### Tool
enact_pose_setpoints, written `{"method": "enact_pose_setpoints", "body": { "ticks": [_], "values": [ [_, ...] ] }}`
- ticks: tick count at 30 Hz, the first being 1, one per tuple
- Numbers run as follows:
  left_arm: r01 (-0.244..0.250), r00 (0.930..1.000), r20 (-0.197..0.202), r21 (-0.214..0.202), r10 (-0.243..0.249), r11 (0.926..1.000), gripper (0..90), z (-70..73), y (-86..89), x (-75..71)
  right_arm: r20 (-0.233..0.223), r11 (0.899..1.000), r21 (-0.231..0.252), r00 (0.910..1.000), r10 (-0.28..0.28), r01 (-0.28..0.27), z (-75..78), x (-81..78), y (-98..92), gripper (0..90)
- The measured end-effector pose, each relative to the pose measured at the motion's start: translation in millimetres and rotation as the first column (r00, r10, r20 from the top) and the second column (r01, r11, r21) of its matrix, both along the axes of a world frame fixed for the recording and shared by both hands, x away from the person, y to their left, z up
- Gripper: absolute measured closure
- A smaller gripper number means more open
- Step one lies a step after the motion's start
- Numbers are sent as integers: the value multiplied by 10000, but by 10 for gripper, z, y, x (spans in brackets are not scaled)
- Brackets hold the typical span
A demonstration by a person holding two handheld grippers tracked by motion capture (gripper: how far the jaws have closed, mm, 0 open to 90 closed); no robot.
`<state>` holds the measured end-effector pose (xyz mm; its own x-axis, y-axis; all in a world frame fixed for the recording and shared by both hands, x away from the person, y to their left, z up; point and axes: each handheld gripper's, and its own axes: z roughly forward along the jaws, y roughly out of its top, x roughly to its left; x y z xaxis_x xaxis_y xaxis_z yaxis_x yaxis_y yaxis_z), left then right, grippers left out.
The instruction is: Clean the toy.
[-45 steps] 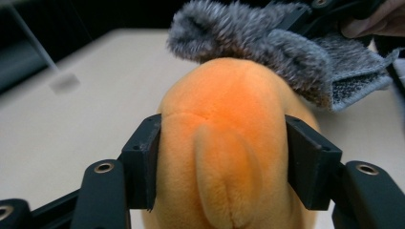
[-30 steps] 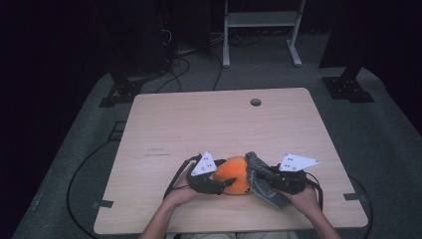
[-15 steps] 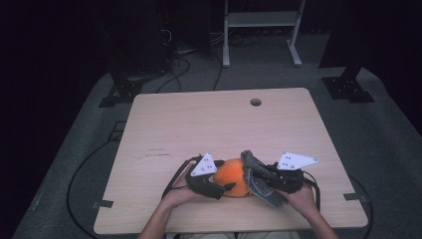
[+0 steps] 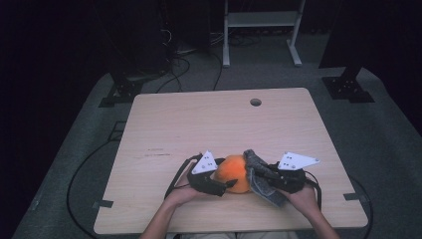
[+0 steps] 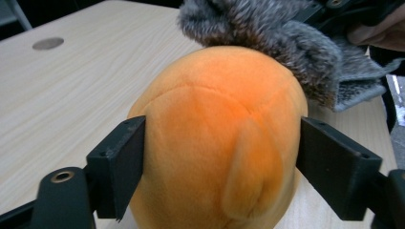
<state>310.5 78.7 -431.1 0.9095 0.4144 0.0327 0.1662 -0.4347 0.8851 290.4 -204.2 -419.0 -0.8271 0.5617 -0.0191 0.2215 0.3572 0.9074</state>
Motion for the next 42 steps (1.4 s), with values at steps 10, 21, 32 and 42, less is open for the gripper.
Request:
{"method": "enact_pose_setpoints", "body": {
  "ticks": [10, 21, 32, 42],
  "values": [
    [145, 9999, -9, 747, -145, 9971, 290, -54, 84, 0, -236, 9993, 344, 9996, 146, -138, -106, 46, -10, 767],
    [279, 9995, -171, 782, -267, 9965, 282, -68, 148, 7, -582, 9996, 189, 9981, -191, 202, -149, 46, -146, 766],
    [386, 9993, -28, 837, -385, 9957, 277, -68, 105, -14, -812, 9977, 517, 9959, -393, 436, -130, 82, -195, 766],
    [23, 9933, -1158, 430, 27, 9991, 125, -29, 68, 47, -214, 9995, 237, 9995, 216, -211, -70, 7, 16, 766]
  ]
}}
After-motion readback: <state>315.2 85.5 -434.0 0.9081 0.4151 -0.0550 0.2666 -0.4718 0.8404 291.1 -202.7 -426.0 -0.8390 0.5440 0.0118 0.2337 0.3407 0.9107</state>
